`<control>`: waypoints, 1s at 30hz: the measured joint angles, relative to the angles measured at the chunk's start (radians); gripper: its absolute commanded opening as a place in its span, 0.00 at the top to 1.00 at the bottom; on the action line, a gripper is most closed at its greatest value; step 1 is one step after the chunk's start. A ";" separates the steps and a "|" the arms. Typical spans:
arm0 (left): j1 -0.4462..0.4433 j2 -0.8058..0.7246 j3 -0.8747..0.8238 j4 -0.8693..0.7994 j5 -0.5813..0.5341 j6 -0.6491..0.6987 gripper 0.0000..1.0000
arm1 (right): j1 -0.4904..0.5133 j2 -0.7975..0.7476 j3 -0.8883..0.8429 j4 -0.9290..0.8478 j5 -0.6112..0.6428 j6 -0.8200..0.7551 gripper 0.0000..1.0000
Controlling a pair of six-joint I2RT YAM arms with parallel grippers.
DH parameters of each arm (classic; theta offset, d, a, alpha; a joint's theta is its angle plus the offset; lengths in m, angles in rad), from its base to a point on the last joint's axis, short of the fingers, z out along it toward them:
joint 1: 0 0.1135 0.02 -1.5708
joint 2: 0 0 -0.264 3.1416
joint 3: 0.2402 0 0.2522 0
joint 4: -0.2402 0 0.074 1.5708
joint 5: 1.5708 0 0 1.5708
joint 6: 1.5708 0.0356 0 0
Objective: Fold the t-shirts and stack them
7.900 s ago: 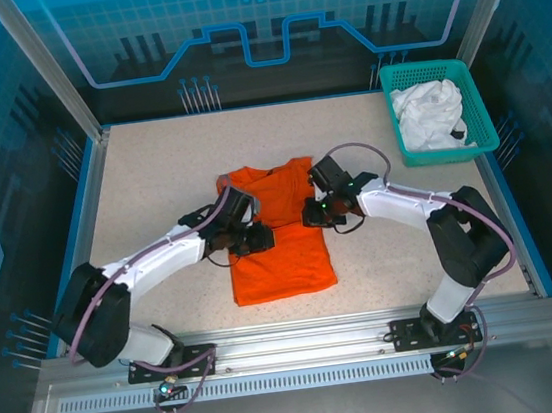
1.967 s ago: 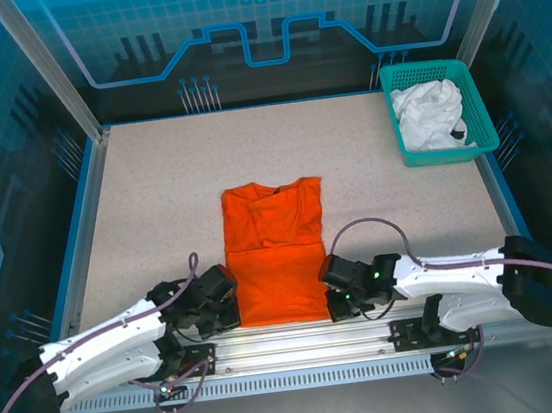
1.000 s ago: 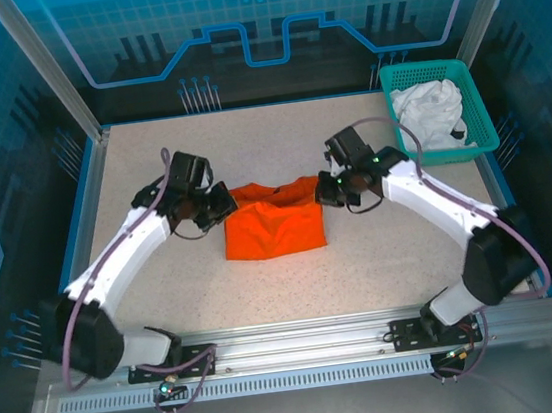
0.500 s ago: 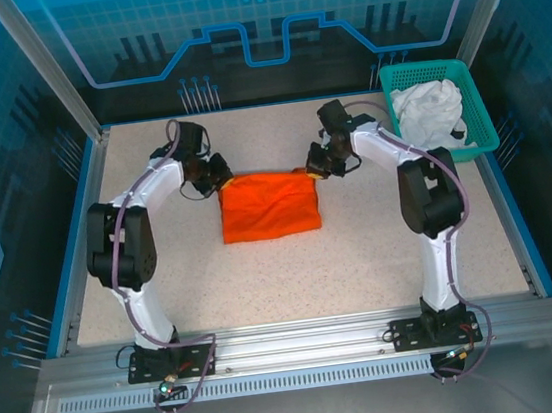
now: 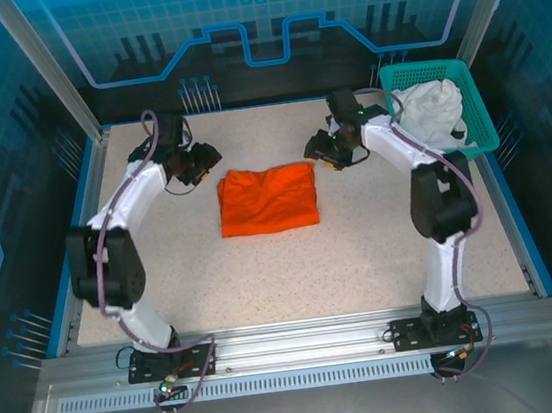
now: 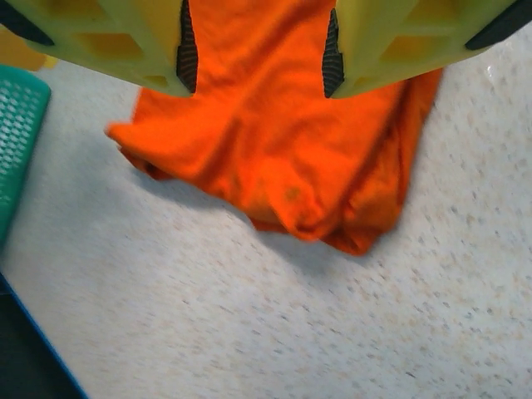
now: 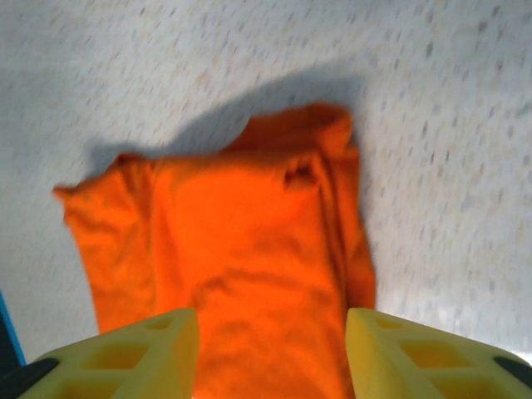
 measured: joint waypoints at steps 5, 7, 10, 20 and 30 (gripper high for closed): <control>-0.155 -0.123 -0.127 0.088 -0.011 -0.026 0.68 | 0.095 -0.133 -0.195 0.123 -0.048 0.023 0.68; -0.205 -0.098 -0.157 0.117 -0.011 -0.031 0.70 | 0.127 -0.122 -0.233 0.161 -0.061 0.032 0.71; -0.248 -0.008 -0.193 0.170 -0.011 -0.043 0.70 | 0.158 -0.072 -0.267 0.203 -0.075 0.042 0.72; -0.260 0.105 -0.396 0.304 -0.010 -0.045 0.70 | 0.189 -0.013 -0.438 0.334 -0.076 0.077 0.71; -0.307 -0.255 -0.799 0.390 0.029 -0.084 0.68 | 0.352 -0.235 -0.757 0.510 -0.022 0.088 0.69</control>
